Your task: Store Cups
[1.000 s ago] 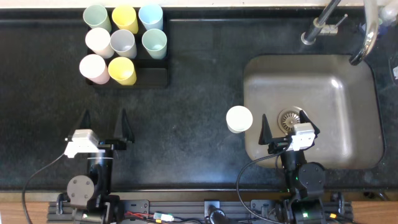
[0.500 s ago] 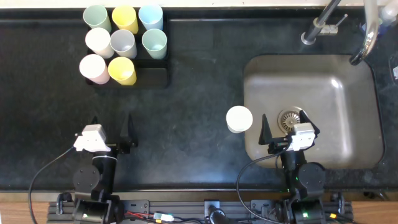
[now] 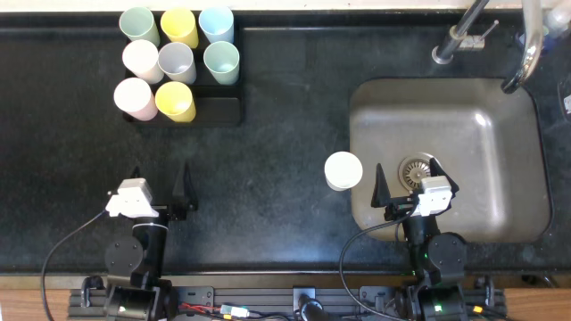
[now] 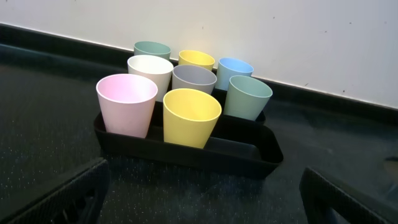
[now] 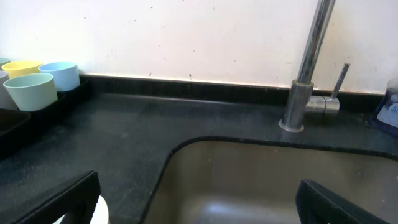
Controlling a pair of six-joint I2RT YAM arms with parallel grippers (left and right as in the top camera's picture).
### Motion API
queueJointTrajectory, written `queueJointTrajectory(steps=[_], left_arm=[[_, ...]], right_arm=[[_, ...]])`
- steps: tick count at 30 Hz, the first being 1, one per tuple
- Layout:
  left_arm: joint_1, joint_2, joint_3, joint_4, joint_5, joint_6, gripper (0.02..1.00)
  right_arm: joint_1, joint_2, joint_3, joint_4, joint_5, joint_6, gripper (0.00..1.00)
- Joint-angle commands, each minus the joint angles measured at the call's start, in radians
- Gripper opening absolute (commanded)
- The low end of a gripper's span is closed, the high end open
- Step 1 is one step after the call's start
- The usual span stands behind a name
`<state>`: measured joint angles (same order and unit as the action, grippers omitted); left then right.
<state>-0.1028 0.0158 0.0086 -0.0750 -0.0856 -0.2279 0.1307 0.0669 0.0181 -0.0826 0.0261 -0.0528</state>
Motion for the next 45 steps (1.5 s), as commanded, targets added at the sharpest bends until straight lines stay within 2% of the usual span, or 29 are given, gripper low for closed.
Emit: queueJointTrajectory(steps=[1, 12, 18, 21, 25, 27, 29, 32, 35, 37, 41, 45], left_arm=[[0.006, -0.007, 0.000, -0.002, -0.002, 0.019, 1.000], [0.006, -0.007, 0.000, -0.002, -0.002, 0.019, 1.000], [0.006, -0.007, 0.000, -0.002, -0.002, 0.019, 1.000], [0.006, -0.007, 0.000, -0.002, -0.002, 0.018, 1.000], [0.006, -0.007, 0.000, -0.002, -0.002, 0.019, 1.000], [0.006, -0.007, 0.000, -0.002, -0.002, 0.019, 1.000], [0.006, -0.007, 0.000, -0.002, -0.002, 0.019, 1.000], [0.007, -0.007, 0.000, -0.002, -0.002, 0.019, 1.000], [0.006, -0.007, 0.000, -0.002, -0.002, 0.019, 1.000], [0.007, -0.007, 0.000, -0.002, -0.002, 0.019, 1.000], [0.006, -0.007, 0.000, -0.002, -0.002, 0.019, 1.000], [0.006, -0.007, 0.000, -0.002, -0.002, 0.019, 1.000]], right_arm=[[-0.007, -0.011, -0.013, 0.008, 0.015, -0.001, 0.998], [-0.007, -0.011, -0.013, 0.008, 0.018, 0.000, 0.998], [-0.007, -0.009, -0.013, 0.030, -0.011, 0.003, 0.998], [-0.007, 0.068, 0.063, 0.010, -0.010, 0.104, 0.998], [-0.007, 0.365, 0.439, -0.345, -0.010, 0.186, 0.996], [-0.007, 0.479, 0.600, -0.517, -0.011, 0.188, 0.993], [-0.007, 0.671, 0.866, -0.796, -0.010, 0.187, 0.998], [-0.006, 0.846, 1.049, -0.991, -0.023, 0.153, 1.000], [-0.006, 1.001, 1.146, -1.131, -0.135, 0.055, 0.996], [-0.006, 1.090, 1.175, -1.197, -0.184, 0.037, 0.998], [-0.002, 1.276, 1.184, -1.302, -0.195, 0.026, 0.998], [0.029, 1.392, 1.184, -1.289, -0.183, 0.023, 0.958]])
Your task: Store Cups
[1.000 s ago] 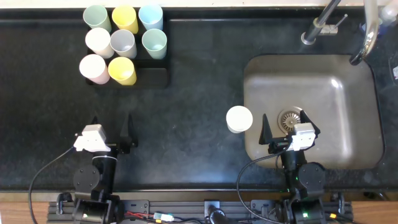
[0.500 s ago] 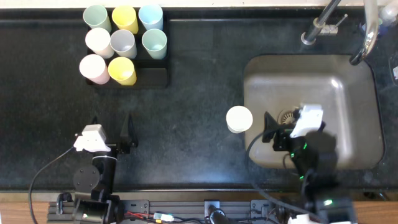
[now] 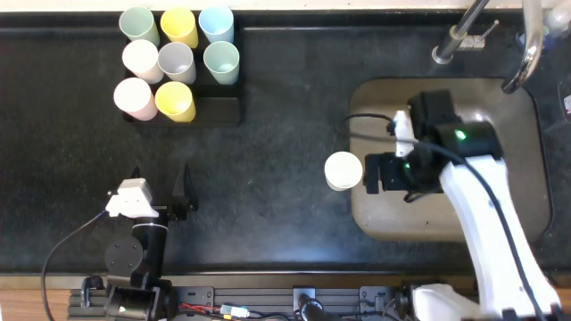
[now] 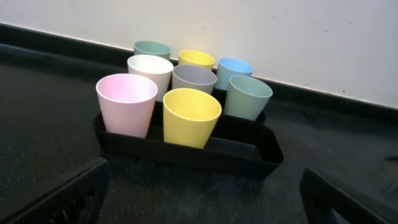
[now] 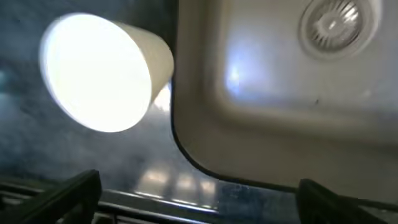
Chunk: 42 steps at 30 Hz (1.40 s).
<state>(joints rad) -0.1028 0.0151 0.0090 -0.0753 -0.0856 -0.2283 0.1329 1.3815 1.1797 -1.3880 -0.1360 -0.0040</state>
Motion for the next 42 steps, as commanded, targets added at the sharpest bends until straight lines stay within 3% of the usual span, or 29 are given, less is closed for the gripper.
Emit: queueJointTrajectory(steps=[1, 9, 17, 20, 22, 23, 28, 34, 42], left_arm=[[0.006, -0.006, -0.001, -0.002, -0.002, 0.019, 1.000], [0.006, -0.006, -0.001, -0.002, -0.002, 0.019, 1.000], [0.006, -0.006, -0.001, -0.002, -0.002, 0.019, 1.000], [0.006, -0.006, -0.001, -0.002, -0.002, 0.019, 1.000], [0.006, -0.006, -0.001, -0.002, -0.002, 0.019, 0.998], [0.006, -0.006, -0.001, -0.002, -0.002, 0.019, 1.000], [0.007, -0.006, -0.001, -0.002, -0.002, 0.019, 1.000], [0.006, -0.006, -0.001, -0.002, -0.002, 0.019, 1.000], [0.006, -0.006, -0.001, -0.002, -0.002, 0.019, 1.000]], right_arm=[[0.031, 0.087, 0.023, 0.021, -0.020, -0.026, 0.952], [0.065, 0.177, 0.023, 0.137, -0.016, -0.026, 0.866], [0.082, 0.247, 0.023, 0.228, -0.005, 0.025, 0.649], [0.107, 0.253, 0.023, 0.234, -0.006, 0.035, 0.452], [0.124, 0.253, 0.025, 0.242, -0.006, 0.069, 0.148], [0.130, 0.253, 0.029, 0.242, -0.006, 0.084, 0.042], [0.161, 0.253, 0.122, 0.229, -0.051, 0.100, 0.047], [0.211, 0.263, 0.452, 0.217, -0.066, 0.208, 0.045], [0.408, 0.493, 0.942, 0.192, -0.043, 0.323, 0.045]])
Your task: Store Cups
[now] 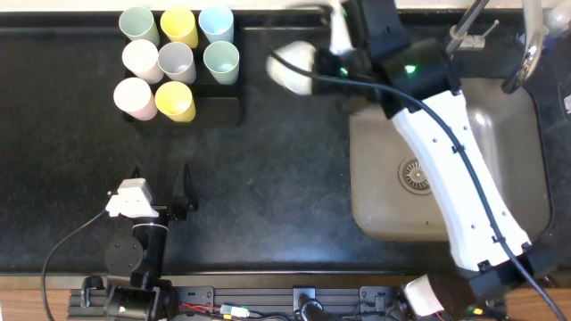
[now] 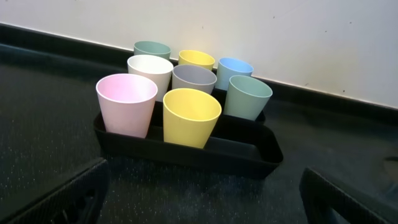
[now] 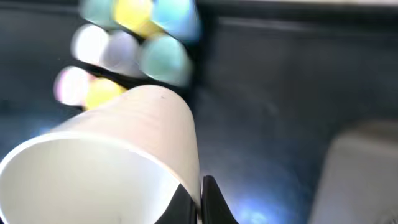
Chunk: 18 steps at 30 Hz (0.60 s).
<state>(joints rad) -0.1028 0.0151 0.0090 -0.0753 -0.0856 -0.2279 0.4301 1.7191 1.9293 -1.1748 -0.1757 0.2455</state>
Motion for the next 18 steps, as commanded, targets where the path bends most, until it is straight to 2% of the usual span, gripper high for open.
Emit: queueJointTrajectory(steps=[1, 5, 10, 18], left_arm=[[0.006, -0.006, -0.001, -0.002, -0.002, 0.019, 1.000], [0.006, -0.006, -0.001, -0.002, -0.002, 0.019, 0.998], [0.006, -0.006, -0.001, -0.002, -0.002, 0.019, 1.000], [0.006, -0.006, -0.001, -0.002, -0.002, 0.019, 1.000]], right_arm=[[0.146, 0.213, 0.248, -0.032, 0.002, 0.073, 0.042], [0.205, 0.332, 0.299, -0.027, 0.034, 0.098, 0.042], [0.239, 0.423, 0.299, -0.022, 0.035, 0.125, 0.042], [0.251, 0.501, 0.299, -0.013, 0.056, 0.129, 0.042]])
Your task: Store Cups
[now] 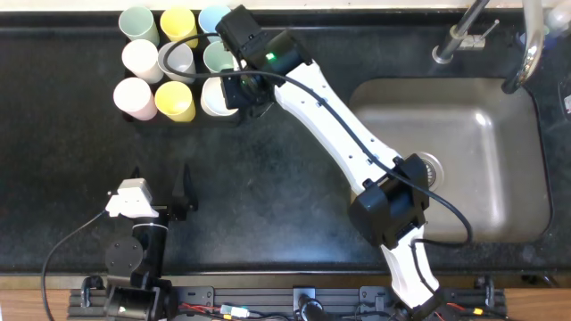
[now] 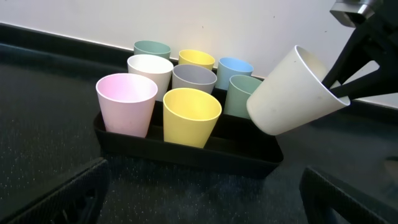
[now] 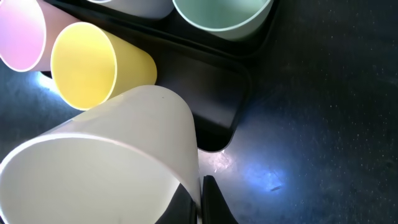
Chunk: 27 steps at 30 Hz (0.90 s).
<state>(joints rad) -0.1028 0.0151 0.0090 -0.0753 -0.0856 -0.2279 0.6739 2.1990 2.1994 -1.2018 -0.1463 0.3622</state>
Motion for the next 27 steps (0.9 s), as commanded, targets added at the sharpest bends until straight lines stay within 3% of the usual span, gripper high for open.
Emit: queueJointTrajectory(steps=[1, 27], left_arm=[[0.006, -0.006, -0.001, -0.002, -0.002, 0.019, 1.000], [0.006, -0.006, -0.001, -0.002, -0.002, 0.019, 1.000]], right_arm=[[0.007, 0.040, 0.029, 0.011, 0.031, 0.013, 0.042], [0.008, 0.132, 0.027, 0.057, 0.132, 0.035, 0.042]])
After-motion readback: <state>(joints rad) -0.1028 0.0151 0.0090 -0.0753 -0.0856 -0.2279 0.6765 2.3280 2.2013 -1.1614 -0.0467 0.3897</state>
